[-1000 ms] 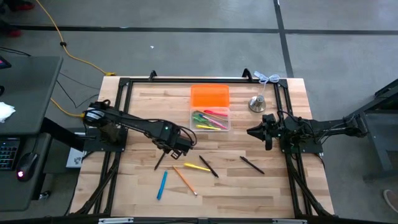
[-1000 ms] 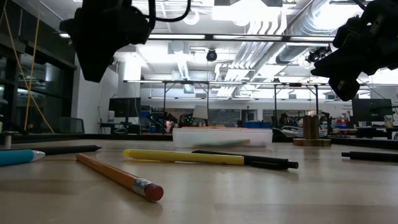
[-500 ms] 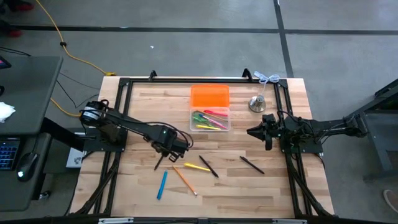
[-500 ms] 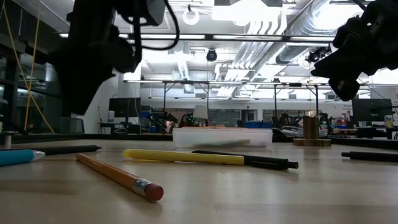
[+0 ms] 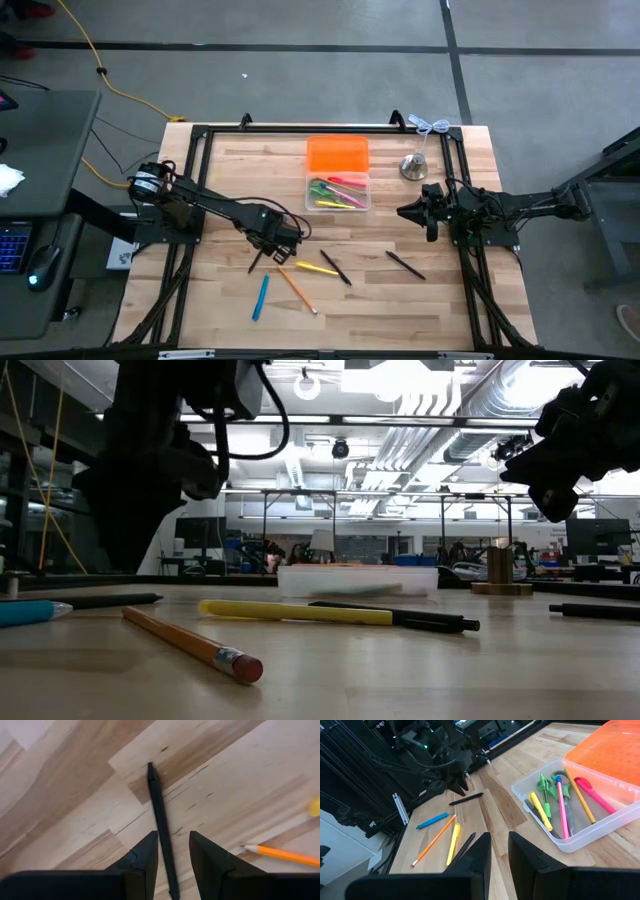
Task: Pick & place school supplies into a supply box
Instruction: Put the left black pen into the supply box
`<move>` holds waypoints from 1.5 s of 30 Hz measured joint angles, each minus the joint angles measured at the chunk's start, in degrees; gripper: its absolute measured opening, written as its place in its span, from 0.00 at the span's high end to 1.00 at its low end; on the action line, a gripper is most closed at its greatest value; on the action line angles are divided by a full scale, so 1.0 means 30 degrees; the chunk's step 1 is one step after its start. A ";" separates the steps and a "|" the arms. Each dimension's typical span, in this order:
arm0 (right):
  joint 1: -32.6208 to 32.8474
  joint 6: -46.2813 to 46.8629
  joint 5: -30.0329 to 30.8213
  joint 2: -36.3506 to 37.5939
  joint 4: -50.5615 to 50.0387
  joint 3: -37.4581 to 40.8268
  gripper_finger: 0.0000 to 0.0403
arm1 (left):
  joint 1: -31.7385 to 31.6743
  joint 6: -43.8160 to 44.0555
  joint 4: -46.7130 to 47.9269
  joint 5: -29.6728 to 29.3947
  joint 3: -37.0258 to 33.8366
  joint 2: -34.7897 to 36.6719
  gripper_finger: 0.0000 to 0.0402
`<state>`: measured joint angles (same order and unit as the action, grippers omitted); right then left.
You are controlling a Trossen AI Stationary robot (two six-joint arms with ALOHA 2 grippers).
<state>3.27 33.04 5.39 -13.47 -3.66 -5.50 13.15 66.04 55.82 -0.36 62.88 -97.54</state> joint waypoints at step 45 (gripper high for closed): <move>0.0000 0.0503 0.0073 0.0000 0.0182 0.0000 0.89 | 0.0015 0.0073 -0.4307 -0.0010 -0.3355 0.0015 0.96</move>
<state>3.27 34.54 5.61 -13.47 -3.11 -5.50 13.19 66.26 42.90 -0.39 52.82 -97.49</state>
